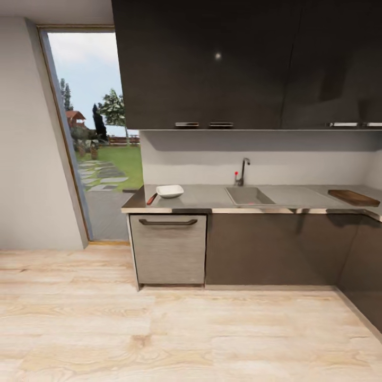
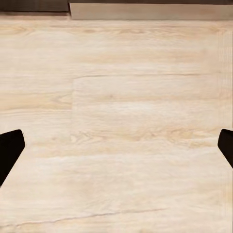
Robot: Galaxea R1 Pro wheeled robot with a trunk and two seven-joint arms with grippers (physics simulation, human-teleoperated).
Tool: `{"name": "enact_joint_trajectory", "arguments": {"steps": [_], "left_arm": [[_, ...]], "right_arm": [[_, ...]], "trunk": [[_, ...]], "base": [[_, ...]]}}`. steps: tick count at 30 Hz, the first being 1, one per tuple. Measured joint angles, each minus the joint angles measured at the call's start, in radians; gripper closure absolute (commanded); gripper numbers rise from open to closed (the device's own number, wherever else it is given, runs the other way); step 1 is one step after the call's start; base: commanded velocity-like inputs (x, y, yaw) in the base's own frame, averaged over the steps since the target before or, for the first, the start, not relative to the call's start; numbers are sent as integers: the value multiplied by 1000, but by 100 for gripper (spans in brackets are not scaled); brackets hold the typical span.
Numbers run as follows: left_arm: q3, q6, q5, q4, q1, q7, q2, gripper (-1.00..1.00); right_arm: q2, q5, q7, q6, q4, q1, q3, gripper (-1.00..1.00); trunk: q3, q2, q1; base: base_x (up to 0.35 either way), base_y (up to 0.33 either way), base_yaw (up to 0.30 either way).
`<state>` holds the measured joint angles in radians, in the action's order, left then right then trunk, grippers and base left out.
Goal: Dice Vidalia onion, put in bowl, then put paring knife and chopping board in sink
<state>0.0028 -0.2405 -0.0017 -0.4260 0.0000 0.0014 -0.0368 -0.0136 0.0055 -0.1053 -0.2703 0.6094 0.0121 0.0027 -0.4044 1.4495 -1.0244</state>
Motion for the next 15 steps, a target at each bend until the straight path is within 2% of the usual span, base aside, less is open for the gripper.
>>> {"name": "enact_joint_trajectory", "arguments": {"steps": [10,15], "left_arm": [[0,0,4,0,0,0,0,-100],[0,0,3,0,0,0,0,-100]], "right_arm": [[0,0,0,0,0,0,1,-100],[0,0,1,0,0,0,1,-100]], "trunk": [[0,0,0],[0,0,0]], "base": [[302,61,264],[169,9,250]]}}
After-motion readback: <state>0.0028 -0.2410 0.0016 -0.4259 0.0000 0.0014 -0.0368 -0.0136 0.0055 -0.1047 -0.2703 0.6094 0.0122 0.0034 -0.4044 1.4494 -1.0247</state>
